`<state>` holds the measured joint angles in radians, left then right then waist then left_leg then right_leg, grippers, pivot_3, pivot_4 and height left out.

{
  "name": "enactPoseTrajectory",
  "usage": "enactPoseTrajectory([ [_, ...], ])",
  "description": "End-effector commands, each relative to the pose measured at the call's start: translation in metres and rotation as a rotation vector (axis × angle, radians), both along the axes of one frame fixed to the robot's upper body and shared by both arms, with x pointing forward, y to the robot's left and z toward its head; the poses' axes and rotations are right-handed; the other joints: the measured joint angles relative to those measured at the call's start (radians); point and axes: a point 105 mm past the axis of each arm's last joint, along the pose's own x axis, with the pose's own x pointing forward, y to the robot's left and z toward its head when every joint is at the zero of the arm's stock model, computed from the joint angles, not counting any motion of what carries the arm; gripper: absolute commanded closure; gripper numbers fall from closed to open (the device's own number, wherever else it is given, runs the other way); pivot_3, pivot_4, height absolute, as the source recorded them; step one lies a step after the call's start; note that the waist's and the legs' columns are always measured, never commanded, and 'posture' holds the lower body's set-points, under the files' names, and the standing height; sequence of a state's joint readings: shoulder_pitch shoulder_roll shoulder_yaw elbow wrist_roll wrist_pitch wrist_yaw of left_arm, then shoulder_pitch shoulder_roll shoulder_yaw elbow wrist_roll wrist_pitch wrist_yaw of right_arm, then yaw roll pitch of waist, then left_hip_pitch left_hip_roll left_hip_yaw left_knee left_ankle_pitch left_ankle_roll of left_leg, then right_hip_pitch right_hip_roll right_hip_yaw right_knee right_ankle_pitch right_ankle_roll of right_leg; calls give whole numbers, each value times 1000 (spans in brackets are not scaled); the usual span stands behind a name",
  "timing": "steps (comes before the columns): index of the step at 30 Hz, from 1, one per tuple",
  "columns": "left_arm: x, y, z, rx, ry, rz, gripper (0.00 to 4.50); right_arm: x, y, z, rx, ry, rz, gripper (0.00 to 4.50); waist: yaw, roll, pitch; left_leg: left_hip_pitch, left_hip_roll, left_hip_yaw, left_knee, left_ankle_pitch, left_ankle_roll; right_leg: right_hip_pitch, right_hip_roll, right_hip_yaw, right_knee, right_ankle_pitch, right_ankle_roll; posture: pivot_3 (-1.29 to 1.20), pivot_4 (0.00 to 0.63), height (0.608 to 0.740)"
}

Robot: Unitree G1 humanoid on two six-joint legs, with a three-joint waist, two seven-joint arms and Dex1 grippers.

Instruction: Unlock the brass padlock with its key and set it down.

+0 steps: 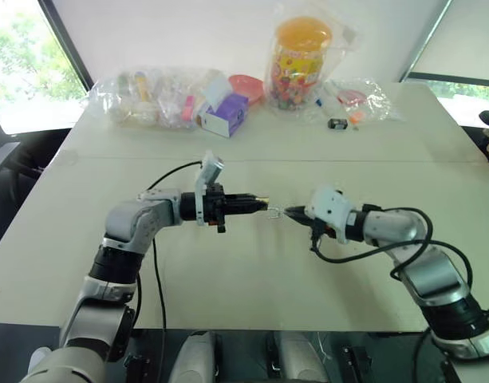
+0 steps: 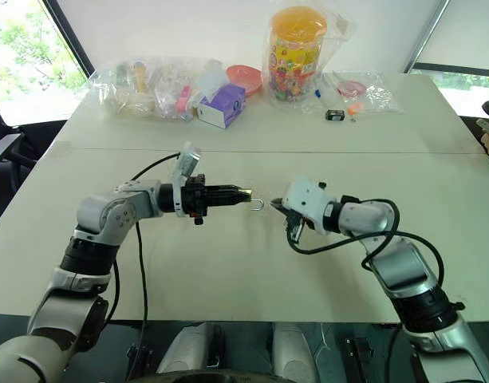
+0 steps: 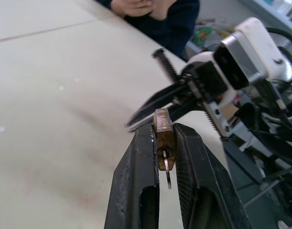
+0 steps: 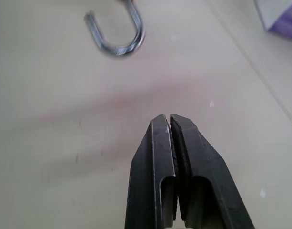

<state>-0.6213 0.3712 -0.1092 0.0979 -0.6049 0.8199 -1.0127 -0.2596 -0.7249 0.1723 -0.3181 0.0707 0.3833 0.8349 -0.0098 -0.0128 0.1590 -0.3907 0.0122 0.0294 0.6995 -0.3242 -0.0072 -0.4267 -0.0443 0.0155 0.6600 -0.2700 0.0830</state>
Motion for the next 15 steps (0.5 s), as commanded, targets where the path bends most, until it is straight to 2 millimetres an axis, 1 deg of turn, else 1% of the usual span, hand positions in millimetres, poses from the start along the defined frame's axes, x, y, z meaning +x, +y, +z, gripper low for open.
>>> enactPoseTrajectory([
  [1, 8, -14, -11, -4, 18, 47, 4500, -9, -7, 17, -30, -79, -5, 4405, 2, 0, 0, 0, 0, 0, 0, 0, 0, 0, 0, 0, 0, 0, 0, 0, 150, 735],
  [4, 13, -28, -23, -16, 63, 75, 4500, -17, -14, 22, -20, -74, -41, 4405, 5, 0, 0, 0, 0, 0, 0, 0, 0, 0, 0, 0, 0, 0, 0, 0, 150, 735],
  [7, 15, -37, -33, -9, 94, 86, 4500, -30, -12, 29, 9, -49, -44, 4405, 4, 0, 0, 0, 0, 0, 0, 0, 0, 0, 1, 0, 0, 0, 0, 0, 150, 735],
  [10, 18, -39, -49, 24, 122, 108, 4500, -43, -8, 33, 27, -31, -36, 4405, -1, 0, 0, 0, 1, 0, 0, 0, 0, 0, 0, 0, 0, 0, 0, 0, 150, 735],
  [13, 23, -36, -59, 53, 123, 132, 4500, -48, -5, 37, 32, -29, -41, 4405, -1, 0, 0, 0, 0, 0, 0, 0, 0, 0, 2, 0, 0, 0, 0, 0, 150, 735],
  [15, 25, -33, -62, 61, 113, 141, 3526, -49, -5, 39, 33, -31, -52, 4500, 1, 0, 0, 0, 0, 0, 0, 0, 0, 0, 2, 0, 0, 0, 0, 0, 150, 735],
])
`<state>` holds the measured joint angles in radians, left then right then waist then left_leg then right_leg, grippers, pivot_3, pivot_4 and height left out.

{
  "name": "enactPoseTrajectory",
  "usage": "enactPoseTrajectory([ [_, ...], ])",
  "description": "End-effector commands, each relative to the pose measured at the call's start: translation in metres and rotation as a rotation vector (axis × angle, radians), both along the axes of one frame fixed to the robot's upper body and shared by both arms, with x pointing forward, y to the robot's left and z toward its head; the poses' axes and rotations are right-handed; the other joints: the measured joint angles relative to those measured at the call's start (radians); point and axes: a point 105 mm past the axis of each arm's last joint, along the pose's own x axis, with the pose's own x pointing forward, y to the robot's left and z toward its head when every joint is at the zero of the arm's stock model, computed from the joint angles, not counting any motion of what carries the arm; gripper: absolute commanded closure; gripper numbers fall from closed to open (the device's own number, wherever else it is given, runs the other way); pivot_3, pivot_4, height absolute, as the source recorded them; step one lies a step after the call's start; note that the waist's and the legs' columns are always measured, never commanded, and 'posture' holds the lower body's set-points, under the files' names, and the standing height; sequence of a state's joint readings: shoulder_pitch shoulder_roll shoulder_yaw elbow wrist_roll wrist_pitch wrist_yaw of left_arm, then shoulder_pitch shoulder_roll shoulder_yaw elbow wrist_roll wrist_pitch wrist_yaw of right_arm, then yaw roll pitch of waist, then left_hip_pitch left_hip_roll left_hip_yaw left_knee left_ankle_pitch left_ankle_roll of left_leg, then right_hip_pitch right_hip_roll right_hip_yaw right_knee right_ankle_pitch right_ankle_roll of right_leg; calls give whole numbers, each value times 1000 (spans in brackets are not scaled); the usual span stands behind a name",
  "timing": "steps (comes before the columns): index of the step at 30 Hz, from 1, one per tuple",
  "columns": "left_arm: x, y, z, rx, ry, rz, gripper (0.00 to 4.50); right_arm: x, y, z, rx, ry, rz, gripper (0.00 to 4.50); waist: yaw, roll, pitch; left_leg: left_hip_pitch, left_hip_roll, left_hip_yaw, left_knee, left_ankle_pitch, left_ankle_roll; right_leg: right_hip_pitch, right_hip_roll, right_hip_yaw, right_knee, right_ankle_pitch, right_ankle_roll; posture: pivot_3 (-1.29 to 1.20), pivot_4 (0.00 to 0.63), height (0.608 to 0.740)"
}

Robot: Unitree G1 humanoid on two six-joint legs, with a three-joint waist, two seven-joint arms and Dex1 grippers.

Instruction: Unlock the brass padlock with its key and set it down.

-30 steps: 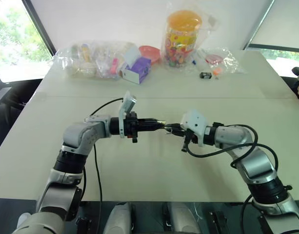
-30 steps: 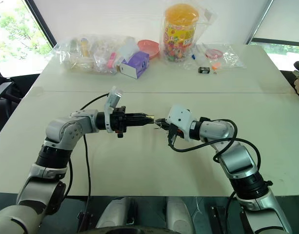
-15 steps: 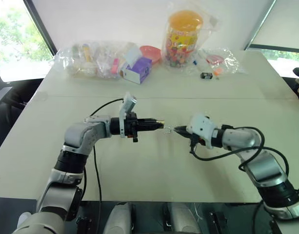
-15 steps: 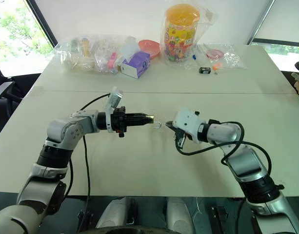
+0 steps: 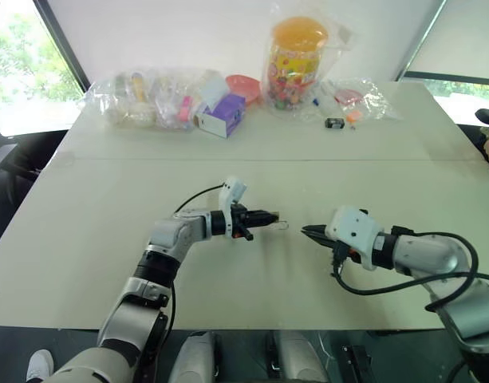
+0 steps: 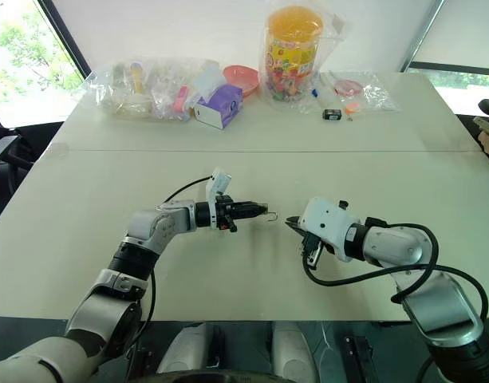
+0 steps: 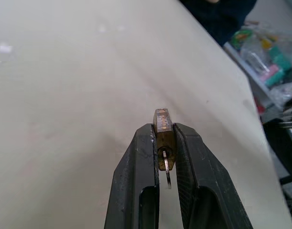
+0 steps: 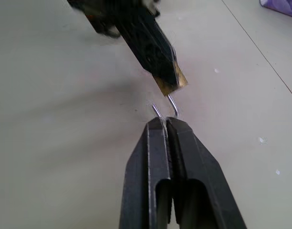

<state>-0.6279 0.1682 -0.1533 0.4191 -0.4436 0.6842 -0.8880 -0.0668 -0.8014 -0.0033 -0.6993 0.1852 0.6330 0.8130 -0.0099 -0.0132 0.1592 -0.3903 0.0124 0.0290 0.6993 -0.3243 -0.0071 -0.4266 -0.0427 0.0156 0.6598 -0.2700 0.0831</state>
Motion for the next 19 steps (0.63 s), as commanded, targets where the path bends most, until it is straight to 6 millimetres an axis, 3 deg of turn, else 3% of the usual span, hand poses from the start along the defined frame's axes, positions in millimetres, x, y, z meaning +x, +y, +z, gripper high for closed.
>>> enactPoseTrajectory([
  [1, 4, 2, 8, -2, -55, -13, 3033, -2, 1, 14, 11, -47, -13, 4500, 1, 0, 0, 0, 0, 0, 0, 0, 0, 0, 0, 0, 0, 0, 0, 0, 150, 735],
  [3, 1, 7, 10, -4, -57, -28, 2230, -3, 2, 15, 13, -45, -20, 4500, 1, 0, 0, 0, 0, 0, 0, 0, 0, 0, 0, 0, 0, 0, 0, 0, 150, 735],
  [4, 0, 11, 11, 1, -62, -35, 1589, -3, 2, 15, 10, -44, -21, 4500, 1, 0, 0, 0, 0, 0, 0, 0, 0, 0, 0, 0, 0, 0, 0, 0, 150, 735],
  [8, -16, 37, 27, 33, -142, -115, 29, -8, -3, 14, -12, -18, -23, 4500, -7, 0, 0, 1, 1, 0, 0, 0, 0, 0, 0, 0, 0, 0, 0, 0, 150, 735],
  [19, -47, 70, 66, 101, -345, -219, 29, -9, -25, 18, -101, 26, -22, 4500, 20, 0, 0, 0, 0, 0, 0, 0, 1, 2, -2, 0, -3, 0, 0, 0, 150, 735],
])
